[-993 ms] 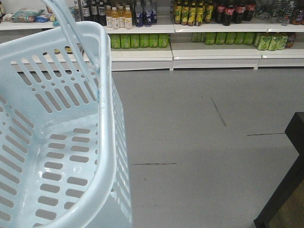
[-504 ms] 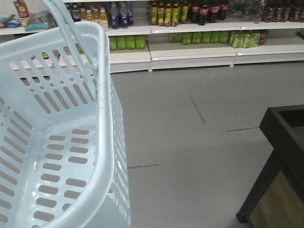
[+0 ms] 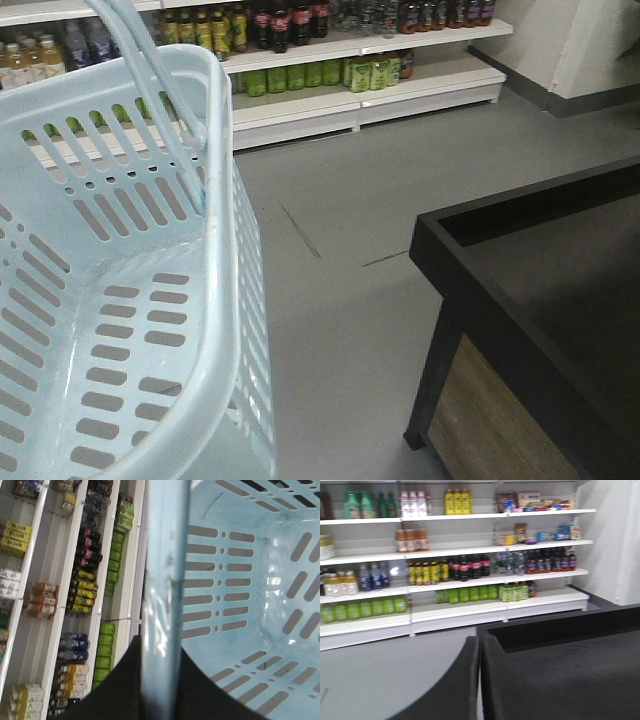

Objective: Pick three apples into basket with both arms
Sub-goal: 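Drive the base around the table carrying the basket in the left gripper, then stop the base beside the table of apples and oranges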

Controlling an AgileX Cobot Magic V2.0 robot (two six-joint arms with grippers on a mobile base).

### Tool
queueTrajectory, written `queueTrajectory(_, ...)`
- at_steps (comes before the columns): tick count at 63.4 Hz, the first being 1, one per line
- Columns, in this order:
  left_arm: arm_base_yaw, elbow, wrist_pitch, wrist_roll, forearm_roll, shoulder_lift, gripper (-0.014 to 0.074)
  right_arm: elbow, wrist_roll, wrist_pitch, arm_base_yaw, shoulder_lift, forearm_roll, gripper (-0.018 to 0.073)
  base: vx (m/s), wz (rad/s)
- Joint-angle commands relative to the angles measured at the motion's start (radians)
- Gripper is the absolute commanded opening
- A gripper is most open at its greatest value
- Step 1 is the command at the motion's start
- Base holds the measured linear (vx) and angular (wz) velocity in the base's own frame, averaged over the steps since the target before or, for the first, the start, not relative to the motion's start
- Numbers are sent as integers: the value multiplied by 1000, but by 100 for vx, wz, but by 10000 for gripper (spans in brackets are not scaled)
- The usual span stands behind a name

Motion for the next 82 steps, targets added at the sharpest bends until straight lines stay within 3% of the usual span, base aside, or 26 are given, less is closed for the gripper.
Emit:
queueTrajectory(1, -2, -28, -51, -21, 26, -8, -6, 11, -8, -73, 2, -1, -2, -9, 12, -48)
queueTrajectory(82, -2, -28, -54, -21, 26, 7, -6, 11, -8, -70, 4, -1, -2, -9, 12, -52)
